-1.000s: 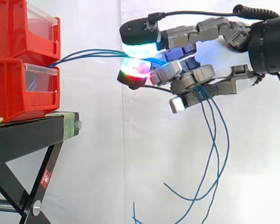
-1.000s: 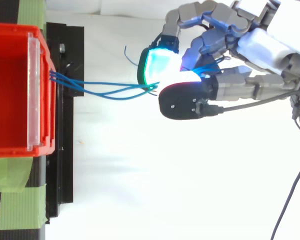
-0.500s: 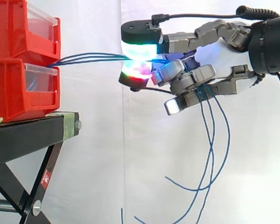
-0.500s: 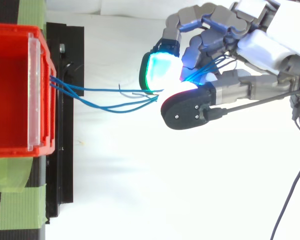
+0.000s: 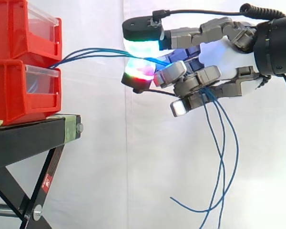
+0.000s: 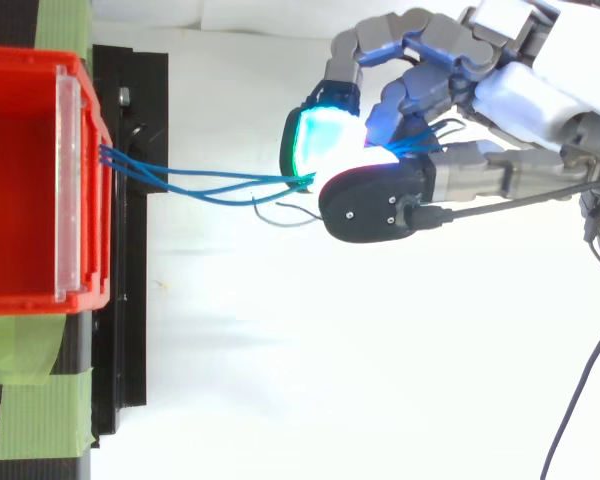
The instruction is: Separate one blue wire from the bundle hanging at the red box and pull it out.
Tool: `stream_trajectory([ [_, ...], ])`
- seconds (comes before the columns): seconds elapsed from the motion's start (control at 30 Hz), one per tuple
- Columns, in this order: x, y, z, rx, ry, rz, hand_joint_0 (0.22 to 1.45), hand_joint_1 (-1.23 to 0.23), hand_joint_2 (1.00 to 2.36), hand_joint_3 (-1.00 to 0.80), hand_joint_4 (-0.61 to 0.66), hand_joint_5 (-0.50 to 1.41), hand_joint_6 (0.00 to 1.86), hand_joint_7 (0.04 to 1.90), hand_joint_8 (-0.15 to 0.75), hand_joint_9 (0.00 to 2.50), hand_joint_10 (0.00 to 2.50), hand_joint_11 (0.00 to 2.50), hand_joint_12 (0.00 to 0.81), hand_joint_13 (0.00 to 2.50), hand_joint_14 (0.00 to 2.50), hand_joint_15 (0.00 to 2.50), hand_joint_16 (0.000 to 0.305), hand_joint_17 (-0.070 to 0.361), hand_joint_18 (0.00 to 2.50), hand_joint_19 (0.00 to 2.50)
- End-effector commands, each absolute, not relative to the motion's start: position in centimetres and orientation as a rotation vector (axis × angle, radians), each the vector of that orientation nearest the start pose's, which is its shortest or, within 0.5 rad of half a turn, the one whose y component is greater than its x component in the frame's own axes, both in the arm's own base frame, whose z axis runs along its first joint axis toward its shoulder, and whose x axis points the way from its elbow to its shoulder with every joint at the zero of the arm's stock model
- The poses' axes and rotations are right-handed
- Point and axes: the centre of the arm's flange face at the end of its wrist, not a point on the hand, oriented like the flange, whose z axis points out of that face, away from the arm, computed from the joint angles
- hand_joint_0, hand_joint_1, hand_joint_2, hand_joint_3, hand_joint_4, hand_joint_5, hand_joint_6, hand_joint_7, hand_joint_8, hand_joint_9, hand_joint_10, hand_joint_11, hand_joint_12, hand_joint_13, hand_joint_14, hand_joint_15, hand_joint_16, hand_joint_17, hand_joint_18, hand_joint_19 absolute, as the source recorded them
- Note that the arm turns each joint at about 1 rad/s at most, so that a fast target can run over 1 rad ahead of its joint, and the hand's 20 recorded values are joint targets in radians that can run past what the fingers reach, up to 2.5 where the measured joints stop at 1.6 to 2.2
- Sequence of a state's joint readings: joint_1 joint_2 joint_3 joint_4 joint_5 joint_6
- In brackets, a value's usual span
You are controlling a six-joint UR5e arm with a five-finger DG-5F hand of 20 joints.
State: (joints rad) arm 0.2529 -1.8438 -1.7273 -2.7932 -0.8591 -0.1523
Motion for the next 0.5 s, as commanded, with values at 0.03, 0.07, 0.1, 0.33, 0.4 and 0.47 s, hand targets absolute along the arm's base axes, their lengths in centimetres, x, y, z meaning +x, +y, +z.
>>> stream_trajectory([
  [0.03, 57.09, -5.64, 30.29, 1.327, 1.027, 0.691, 0.57, -0.53, 1.02, -0.17, 0.22, -0.21, 0.88, 1.23, 0.332, 0.94, 0.63, 1.87, 0.354, 1.01, 2.13, 1.24, 0.049, 0.111, 0.86, 1.21],
  [0.07, 57.09, -5.64, 30.29, 1.327, 1.027, 0.691, 0.57, -0.54, 1.02, -0.17, 0.22, -0.21, 0.88, 1.23, 0.341, 0.94, 0.64, 1.85, 0.357, 1.01, 2.14, 1.24, 0.052, 0.116, 0.86, 1.21],
  [0.1, 57.08, -5.73, 30.29, 1.328, 1.026, 0.690, 0.56, -0.56, 1.02, -0.19, 0.22, -0.20, 0.87, 1.26, 0.338, 0.94, 0.60, 1.89, 0.360, 1.00, 2.13, 1.23, 0.052, 0.117, 0.85, 1.21],
  [0.33, 57.08, -5.73, 30.29, 1.328, 1.026, 0.690, 0.58, -0.72, 1.02, -0.22, 0.23, -0.24, 0.86, 1.21, 0.320, 0.85, 0.55, 1.91, 0.351, 0.96, 2.06, 1.27, 0.051, 0.115, 0.82, 1.20],
  [0.4, 57.09, -5.64, 30.29, 1.326, 1.028, 0.690, 0.56, -0.71, 1.01, -0.30, 0.23, -0.25, 0.86, 1.20, 0.331, 0.81, 0.57, 1.88, 0.360, 0.95, 2.06, 1.28, 0.053, 0.118, 0.79, 1.22],
  [0.47, 57.10, -5.63, 30.30, 1.326, 1.027, 0.691, 0.53, -0.69, 1.01, -0.35, 0.24, -0.24, 0.86, 1.19, 0.342, 0.81, 0.56, 1.88, 0.368, 0.94, 2.09, 1.25, 0.054, 0.121, 0.79, 1.22],
])
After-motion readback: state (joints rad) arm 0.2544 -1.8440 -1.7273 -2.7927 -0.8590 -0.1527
